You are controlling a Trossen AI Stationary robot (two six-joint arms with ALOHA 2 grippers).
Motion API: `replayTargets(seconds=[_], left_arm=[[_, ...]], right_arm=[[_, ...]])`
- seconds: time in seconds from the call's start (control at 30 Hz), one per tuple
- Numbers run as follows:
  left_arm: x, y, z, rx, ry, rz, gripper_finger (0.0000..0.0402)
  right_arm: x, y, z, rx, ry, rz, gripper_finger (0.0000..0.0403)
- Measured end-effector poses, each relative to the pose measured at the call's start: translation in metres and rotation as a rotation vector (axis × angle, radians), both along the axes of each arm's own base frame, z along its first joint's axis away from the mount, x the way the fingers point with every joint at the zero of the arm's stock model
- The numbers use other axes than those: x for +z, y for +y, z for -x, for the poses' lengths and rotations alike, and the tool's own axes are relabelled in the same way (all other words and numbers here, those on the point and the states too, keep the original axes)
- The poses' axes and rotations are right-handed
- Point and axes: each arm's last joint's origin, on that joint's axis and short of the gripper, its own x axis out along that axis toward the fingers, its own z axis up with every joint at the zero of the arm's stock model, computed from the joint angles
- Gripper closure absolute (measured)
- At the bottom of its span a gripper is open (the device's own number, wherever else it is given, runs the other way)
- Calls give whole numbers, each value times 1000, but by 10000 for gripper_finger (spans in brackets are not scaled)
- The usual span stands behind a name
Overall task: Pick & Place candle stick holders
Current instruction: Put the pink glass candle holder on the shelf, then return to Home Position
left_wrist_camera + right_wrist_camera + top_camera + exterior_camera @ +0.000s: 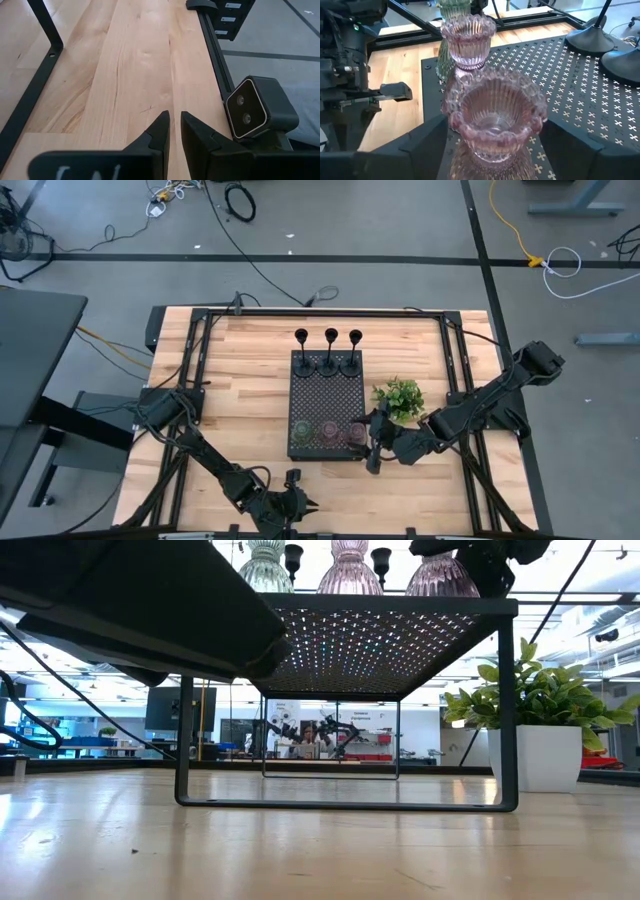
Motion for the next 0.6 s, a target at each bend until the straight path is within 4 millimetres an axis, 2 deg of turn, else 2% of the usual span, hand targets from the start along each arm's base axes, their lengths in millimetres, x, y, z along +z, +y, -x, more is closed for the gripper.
replayTargets(seconds=[0.17, 0.6], left_arm=[[0, 0, 0, 0, 0, 0, 351], [0, 0, 0, -1, 0, 0, 351]], right_arm=[[5, 0, 0, 7, -24, 5, 101], [33, -8, 12, 6, -113, -18, 101]])
